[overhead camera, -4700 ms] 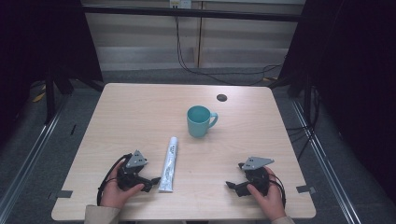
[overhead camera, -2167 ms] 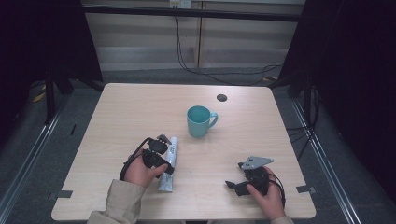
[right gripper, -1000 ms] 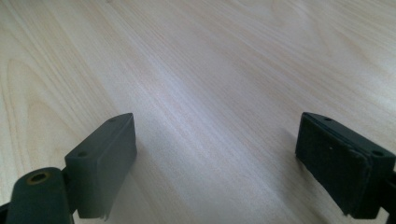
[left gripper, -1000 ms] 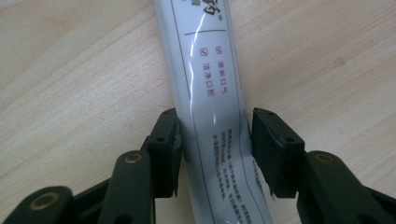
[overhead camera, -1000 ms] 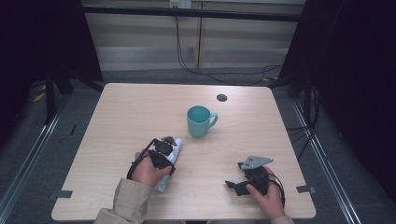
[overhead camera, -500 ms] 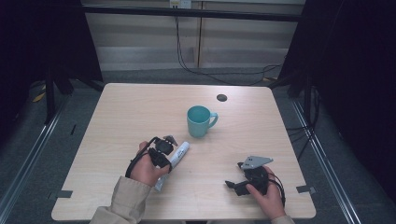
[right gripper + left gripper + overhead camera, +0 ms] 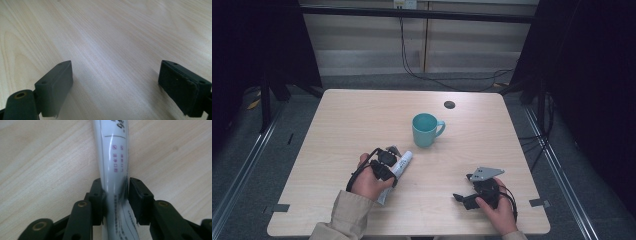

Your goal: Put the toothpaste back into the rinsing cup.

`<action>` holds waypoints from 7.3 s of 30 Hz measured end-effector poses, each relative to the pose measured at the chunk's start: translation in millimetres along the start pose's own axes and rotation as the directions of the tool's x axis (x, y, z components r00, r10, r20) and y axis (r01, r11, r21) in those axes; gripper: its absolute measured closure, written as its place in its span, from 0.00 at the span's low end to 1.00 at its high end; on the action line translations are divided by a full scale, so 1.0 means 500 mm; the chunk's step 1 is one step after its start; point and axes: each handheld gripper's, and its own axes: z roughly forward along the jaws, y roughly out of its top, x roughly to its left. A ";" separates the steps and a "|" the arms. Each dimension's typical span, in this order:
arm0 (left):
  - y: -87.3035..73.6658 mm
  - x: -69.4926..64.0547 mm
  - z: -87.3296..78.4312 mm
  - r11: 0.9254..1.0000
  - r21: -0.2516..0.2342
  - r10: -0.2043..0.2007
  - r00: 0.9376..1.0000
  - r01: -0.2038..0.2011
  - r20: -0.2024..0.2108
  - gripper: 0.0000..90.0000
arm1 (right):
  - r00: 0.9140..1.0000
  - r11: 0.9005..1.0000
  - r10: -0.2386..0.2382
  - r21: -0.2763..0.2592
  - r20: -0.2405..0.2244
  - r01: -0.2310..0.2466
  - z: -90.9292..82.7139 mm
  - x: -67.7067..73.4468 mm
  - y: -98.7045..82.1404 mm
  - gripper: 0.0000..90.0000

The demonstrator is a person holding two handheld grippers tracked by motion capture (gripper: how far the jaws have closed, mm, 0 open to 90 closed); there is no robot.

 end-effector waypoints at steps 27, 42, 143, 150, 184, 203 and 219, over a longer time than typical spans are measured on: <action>-0.007 0.009 -0.024 0.999 -0.010 0.040 0.999 -0.039 0.036 0.86 | 1.000 1.000 -0.002 0.001 -0.004 0.002 0.000 -0.001 0.000 0.13; -0.003 0.008 -0.053 0.998 -0.031 0.060 0.997 -0.059 0.055 0.86 | 0.999 0.999 -0.052 0.007 -0.015 0.052 0.001 -0.005 0.011 0.15; 0.084 -0.136 -0.062 0.952 -0.061 0.305 0.924 -0.299 0.229 0.86 | 0.836 0.839 -0.543 -0.012 -0.076 0.544 0.050 0.036 0.191 0.31; 0.086 -0.140 -0.069 0.950 -0.071 0.311 0.923 -0.303 0.225 0.86 | 0.825 0.826 -0.562 -0.009 -0.058 0.563 0.045 0.040 0.193 0.36; 0.073 -0.055 -0.162 0.916 -0.359 0.263 0.944 -0.179 0.199 0.39 | 0.951 0.943 -0.293 0.135 -0.097 0.304 -0.002 -0.032 0.161 0.73; 0.075 -0.054 -0.128 0.920 -0.382 0.205 0.938 -0.087 0.280 0.39 | 0.971 0.967 -0.227 0.100 -0.077 0.234 -0.004 -0.043 0.170 0.73; 0.077 -0.041 -0.128 0.920 -0.392 0.118 0.940 0.019 0.321 0.58 | 0.970 0.968 -0.229 0.084 -0.080 0.235 0.003 -0.035 0.171 0.73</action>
